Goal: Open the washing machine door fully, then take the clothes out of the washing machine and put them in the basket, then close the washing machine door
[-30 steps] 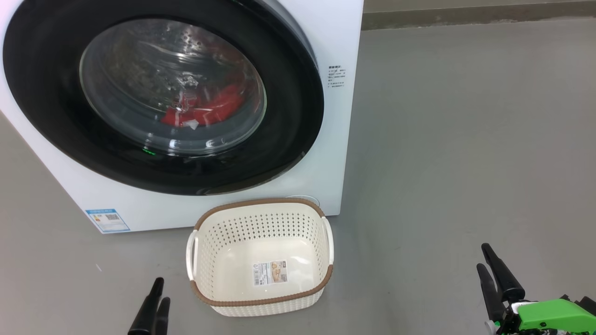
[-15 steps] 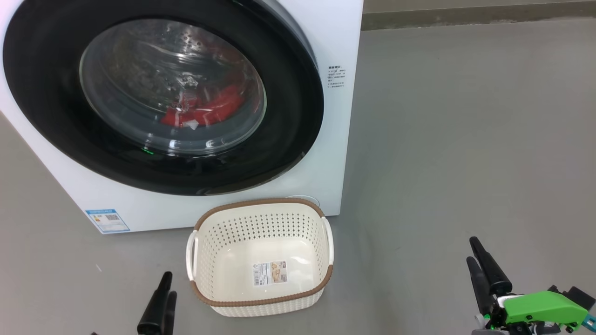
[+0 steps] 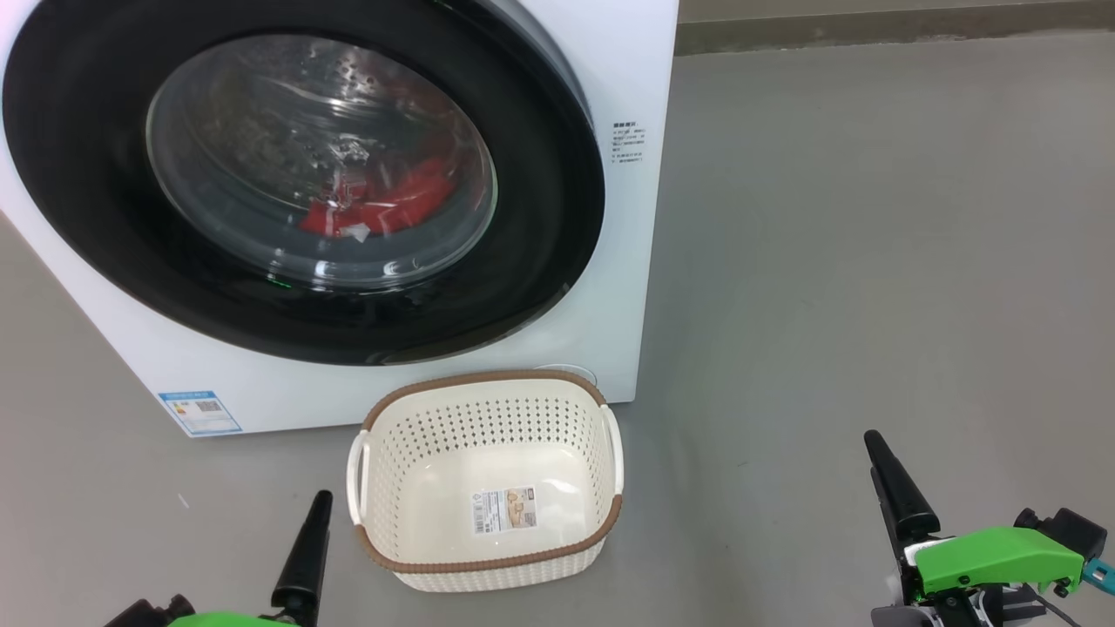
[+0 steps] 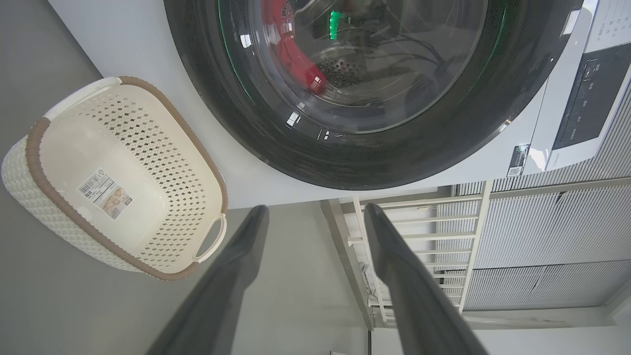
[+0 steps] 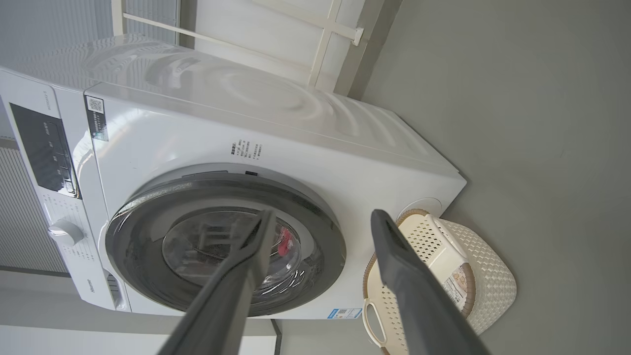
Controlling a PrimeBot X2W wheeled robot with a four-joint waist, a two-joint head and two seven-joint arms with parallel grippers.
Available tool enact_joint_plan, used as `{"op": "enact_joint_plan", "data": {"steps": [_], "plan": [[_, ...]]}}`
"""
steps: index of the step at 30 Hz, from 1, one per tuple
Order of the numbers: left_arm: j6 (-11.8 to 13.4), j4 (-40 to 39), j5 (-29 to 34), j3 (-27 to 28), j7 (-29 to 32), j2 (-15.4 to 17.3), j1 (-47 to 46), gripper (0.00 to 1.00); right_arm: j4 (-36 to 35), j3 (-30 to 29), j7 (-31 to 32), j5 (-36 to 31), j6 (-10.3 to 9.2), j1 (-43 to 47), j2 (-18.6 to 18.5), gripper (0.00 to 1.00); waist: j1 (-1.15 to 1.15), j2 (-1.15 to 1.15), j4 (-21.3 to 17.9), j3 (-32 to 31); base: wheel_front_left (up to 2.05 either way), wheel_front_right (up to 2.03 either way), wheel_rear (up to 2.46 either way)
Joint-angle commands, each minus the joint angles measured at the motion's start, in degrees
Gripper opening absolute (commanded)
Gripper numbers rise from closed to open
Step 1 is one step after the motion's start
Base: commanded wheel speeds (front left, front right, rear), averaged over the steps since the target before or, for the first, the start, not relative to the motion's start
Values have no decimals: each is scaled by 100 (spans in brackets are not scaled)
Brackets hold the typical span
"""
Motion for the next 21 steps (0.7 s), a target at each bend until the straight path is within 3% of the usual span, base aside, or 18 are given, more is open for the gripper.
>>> {"op": "enact_joint_plan", "data": {"steps": [1,21], "plan": [[27,-162,206,27,-68,74,-267,100,-108,56,-67,-185,-1,-321,-64,100,-1,0,-3,4,0,0,0],[169,-254,2058,-111,-408,84,-500,100,19,245,-404,-1871,-2,-645,-68,100,-1,0,-6,28,0,0,0]]}}
